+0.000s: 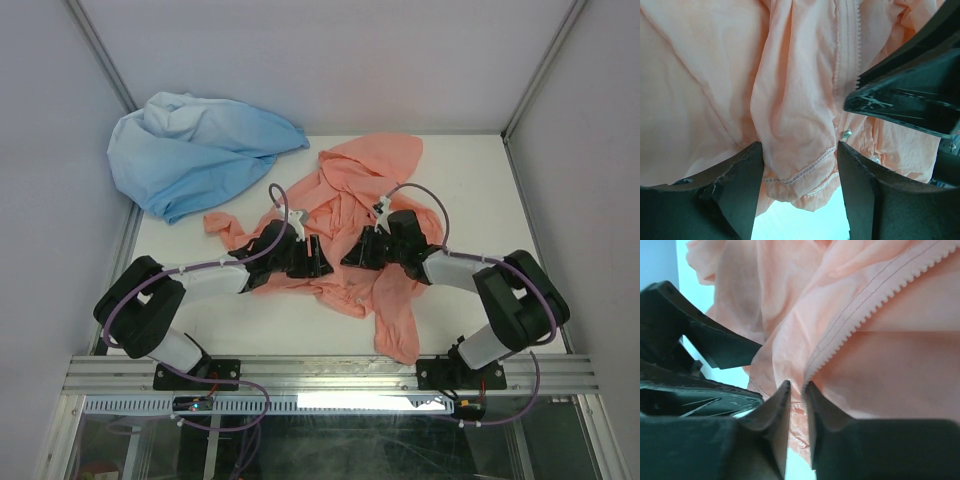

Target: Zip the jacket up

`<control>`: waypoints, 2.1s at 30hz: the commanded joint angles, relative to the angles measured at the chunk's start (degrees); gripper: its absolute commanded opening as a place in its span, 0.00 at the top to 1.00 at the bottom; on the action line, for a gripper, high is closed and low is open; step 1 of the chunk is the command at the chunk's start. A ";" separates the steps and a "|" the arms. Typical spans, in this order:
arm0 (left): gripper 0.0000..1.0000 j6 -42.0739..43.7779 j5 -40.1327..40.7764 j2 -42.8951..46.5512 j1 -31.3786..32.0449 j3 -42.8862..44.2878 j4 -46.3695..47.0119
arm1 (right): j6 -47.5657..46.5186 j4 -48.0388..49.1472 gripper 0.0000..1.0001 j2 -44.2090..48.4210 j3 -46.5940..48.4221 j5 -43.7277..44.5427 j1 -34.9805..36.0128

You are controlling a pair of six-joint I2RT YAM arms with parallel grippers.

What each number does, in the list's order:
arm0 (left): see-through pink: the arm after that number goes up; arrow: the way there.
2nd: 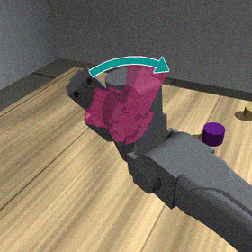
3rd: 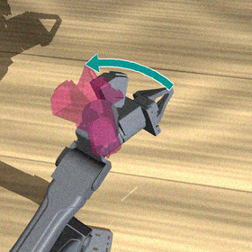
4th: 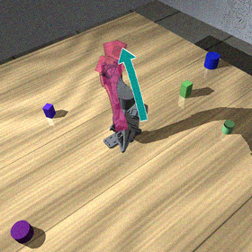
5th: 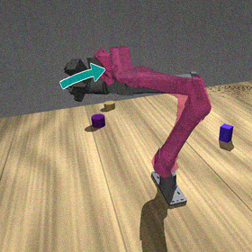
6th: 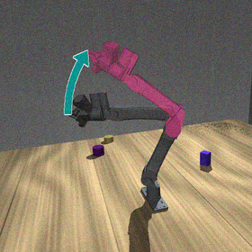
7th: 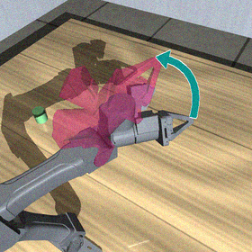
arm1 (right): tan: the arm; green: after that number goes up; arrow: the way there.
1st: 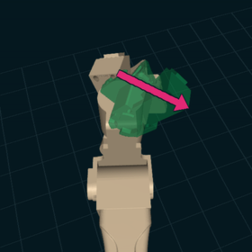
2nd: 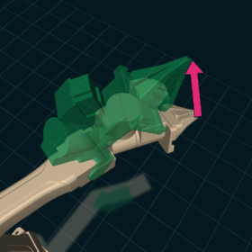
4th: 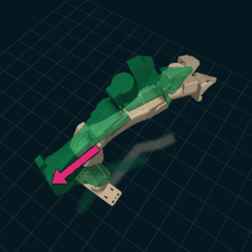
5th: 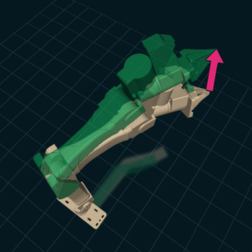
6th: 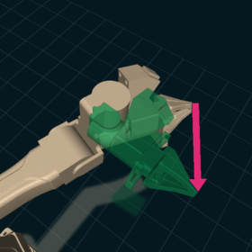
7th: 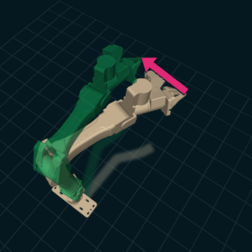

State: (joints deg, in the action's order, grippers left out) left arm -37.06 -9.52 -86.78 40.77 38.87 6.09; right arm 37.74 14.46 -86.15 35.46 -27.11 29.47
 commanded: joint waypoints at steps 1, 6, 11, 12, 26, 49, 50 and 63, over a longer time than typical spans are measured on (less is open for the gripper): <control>0.40 -1.44 -2.34 2.33 -0.45 -0.77 4.41 | 1.09 5.40 0.85 -2.83 2.53 -1.37 0.77; 0.36 -0.17 1.30 9.87 -2.30 -1.74 0.41 | -4.01 -6.33 1.00 0.72 6.53 3.48 -0.53; 0.32 1.26 6.68 19.68 -7.31 -3.11 -7.24 | -11.78 -25.01 1.00 12.39 11.62 13.09 -4.17; 0.31 1.52 8.39 21.49 -8.01 -3.25 -8.76 | -12.98 -28.73 1.00 14.67 12.71 15.07 -4.80; 0.26 0.88 12.81 20.72 -14.75 -6.44 -12.37 | -20.04 -53.19 1.00 35.58 23.83 44.73 -8.00; 1.00 -4.41 31.63 26.47 -17.80 -8.46 -19.34 | -22.72 -48.72 1.00 30.18 22.24 47.31 -11.44; 1.00 -5.52 34.20 29.31 -18.15 -8.88 -21.06 | -22.97 -48.81 1.00 30.16 22.54 47.56 -11.65; 0.52 -2.20 21.79 37.88 -18.06 -3.94 -26.60 | -23.35 -45.90 1.00 29.51 20.12 35.52 -11.74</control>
State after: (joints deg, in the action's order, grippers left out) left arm -42.94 24.32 -47.27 22.41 30.22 -22.22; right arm 15.00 -35.59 -56.34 55.29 13.50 17.87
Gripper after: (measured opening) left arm 0.483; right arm 0.012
